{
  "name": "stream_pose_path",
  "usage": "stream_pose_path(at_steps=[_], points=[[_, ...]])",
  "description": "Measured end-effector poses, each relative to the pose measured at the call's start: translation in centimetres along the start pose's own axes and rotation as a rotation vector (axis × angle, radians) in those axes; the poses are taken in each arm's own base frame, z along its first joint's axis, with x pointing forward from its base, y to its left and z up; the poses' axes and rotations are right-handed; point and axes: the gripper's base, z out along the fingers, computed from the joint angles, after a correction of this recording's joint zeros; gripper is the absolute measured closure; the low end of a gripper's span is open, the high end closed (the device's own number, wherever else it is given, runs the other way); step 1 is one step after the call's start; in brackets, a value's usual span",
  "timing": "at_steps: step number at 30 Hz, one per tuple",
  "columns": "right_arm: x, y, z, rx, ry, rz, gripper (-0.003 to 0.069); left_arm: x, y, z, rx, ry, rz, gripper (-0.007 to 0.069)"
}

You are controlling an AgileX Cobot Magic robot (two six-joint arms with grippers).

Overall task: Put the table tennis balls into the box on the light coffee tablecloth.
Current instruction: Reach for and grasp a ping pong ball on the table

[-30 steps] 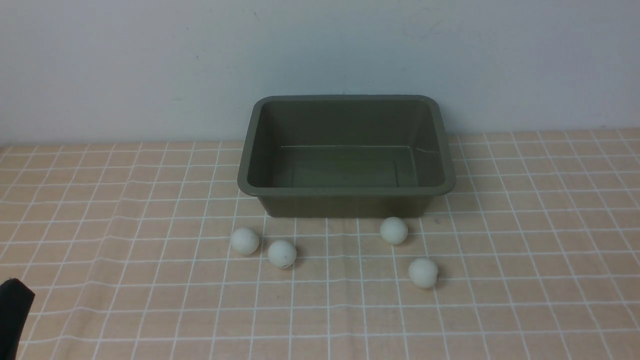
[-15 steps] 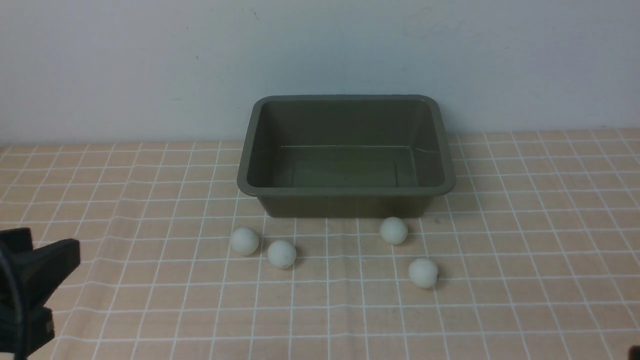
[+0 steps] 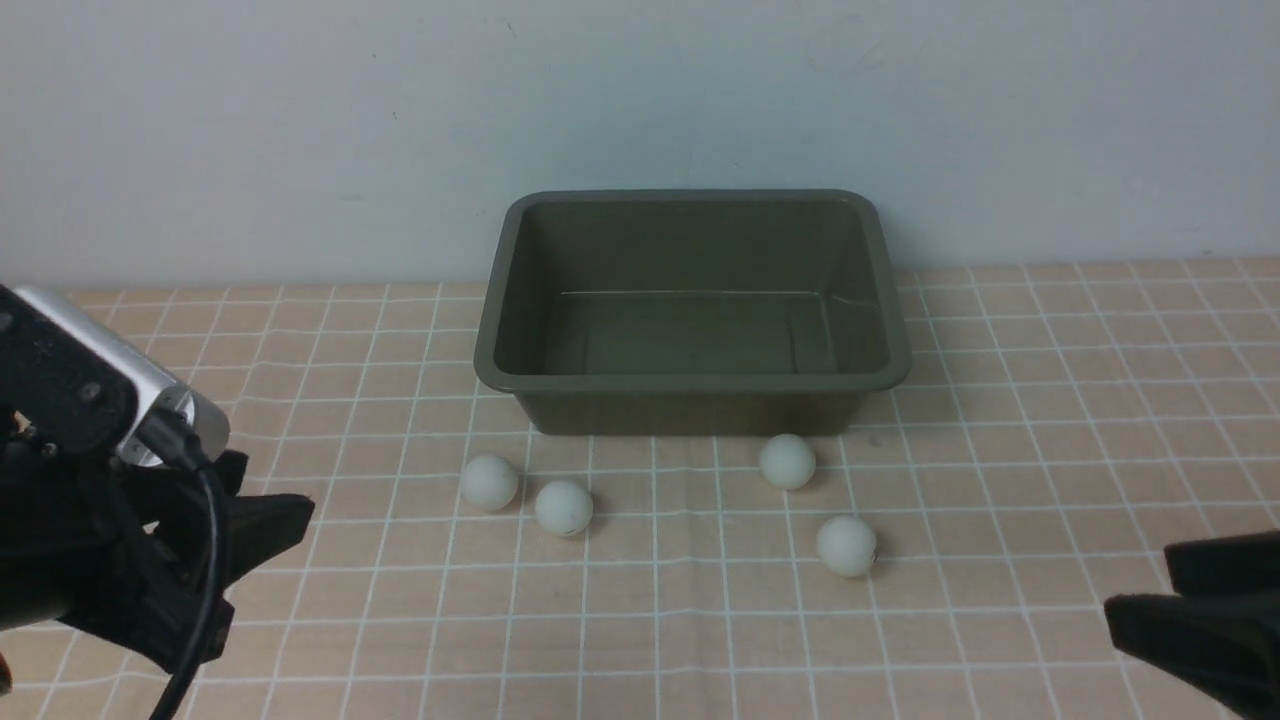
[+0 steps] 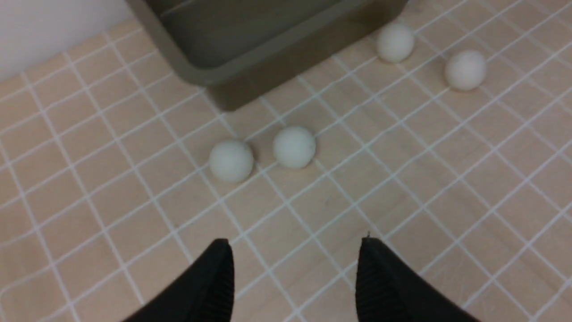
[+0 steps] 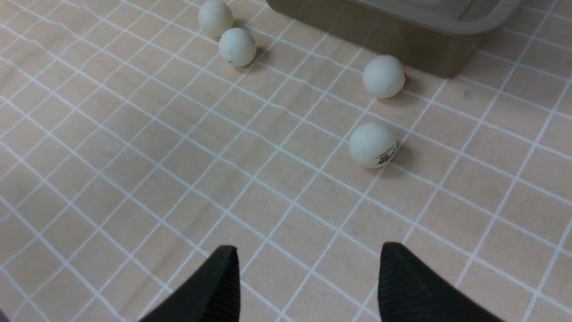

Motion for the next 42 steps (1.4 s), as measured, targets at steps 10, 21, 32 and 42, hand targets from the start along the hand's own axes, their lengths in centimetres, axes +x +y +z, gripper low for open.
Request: stream_pose_path(at_steps=[10,21,32,42], points=[[-5.2,-1.6,2.9,-0.121,0.057,-0.002,0.0163,-1.6,-0.5,-0.1,0.052,-0.181,0.051,0.0316],[-7.2,-0.9,10.3,-0.041,0.299,-0.087,0.0157,-1.6,-0.5,-0.1,0.049,-0.180,0.068,0.0316],[-7.1,-1.7,17.8,0.040,0.460,-0.024,0.0156,-1.5,-0.4,-0.1,0.045,-0.169,0.079,0.0316],[-5.3,-2.7,22.4,0.084,0.560,-0.037,0.0156,-1.5,-0.4,-0.1,0.045,-0.169,0.079,0.0316]])
